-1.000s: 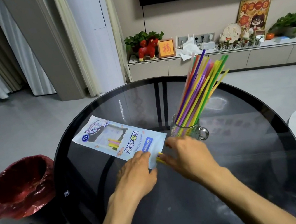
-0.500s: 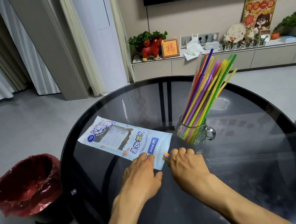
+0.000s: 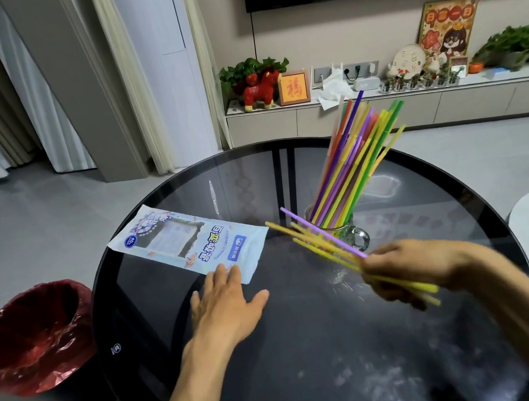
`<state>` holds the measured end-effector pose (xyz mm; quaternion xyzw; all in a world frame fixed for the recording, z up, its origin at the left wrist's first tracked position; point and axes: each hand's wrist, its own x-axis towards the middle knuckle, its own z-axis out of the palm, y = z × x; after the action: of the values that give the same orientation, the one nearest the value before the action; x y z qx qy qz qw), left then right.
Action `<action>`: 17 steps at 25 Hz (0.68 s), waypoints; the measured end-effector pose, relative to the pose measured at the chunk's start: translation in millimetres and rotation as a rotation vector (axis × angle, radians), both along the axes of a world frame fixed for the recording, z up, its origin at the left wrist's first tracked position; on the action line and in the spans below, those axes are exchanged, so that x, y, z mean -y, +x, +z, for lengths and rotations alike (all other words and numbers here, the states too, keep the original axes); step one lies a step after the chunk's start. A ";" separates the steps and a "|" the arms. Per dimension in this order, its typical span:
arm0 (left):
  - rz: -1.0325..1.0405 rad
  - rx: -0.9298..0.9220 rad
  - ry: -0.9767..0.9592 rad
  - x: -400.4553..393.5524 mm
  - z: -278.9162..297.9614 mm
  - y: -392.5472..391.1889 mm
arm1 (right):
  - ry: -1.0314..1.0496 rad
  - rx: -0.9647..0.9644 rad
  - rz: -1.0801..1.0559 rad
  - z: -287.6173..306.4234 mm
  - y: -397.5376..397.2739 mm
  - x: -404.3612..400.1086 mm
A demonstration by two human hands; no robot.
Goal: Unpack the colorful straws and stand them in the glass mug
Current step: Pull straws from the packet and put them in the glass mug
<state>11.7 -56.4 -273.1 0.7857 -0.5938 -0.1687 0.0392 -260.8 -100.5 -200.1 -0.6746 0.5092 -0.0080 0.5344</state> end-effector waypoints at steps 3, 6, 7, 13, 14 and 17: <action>0.025 -0.035 -0.053 2.1 -0.1 -2.2 | 0.098 0.253 0.011 12.8 -19.6 -6.2; -0.074 0.009 -0.488 -2.7 9.4 -20.7 | 0.186 0.337 0.021 5.9 -2.9 -14.0; -0.181 0.048 -0.650 -5.4 14.7 -30.2 | 0.208 0.344 0.040 6.8 4.4 -16.8; -0.529 -0.039 -0.896 -9.9 18.8 -49.4 | 0.317 0.541 0.100 22.0 24.9 -22.4; -0.476 -0.112 -0.881 -10.9 21.8 -48.6 | 0.321 0.620 0.011 20.7 26.3 -19.2; -0.264 -0.563 -0.813 -11.4 40.7 -54.9 | 0.103 0.883 -0.290 16.3 26.0 -8.0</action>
<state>-43.2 -45.0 -232.4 0.5494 -0.6721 -0.1326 0.4783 -234.8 -92.5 -183.8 -0.5011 0.3217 -0.3438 0.7261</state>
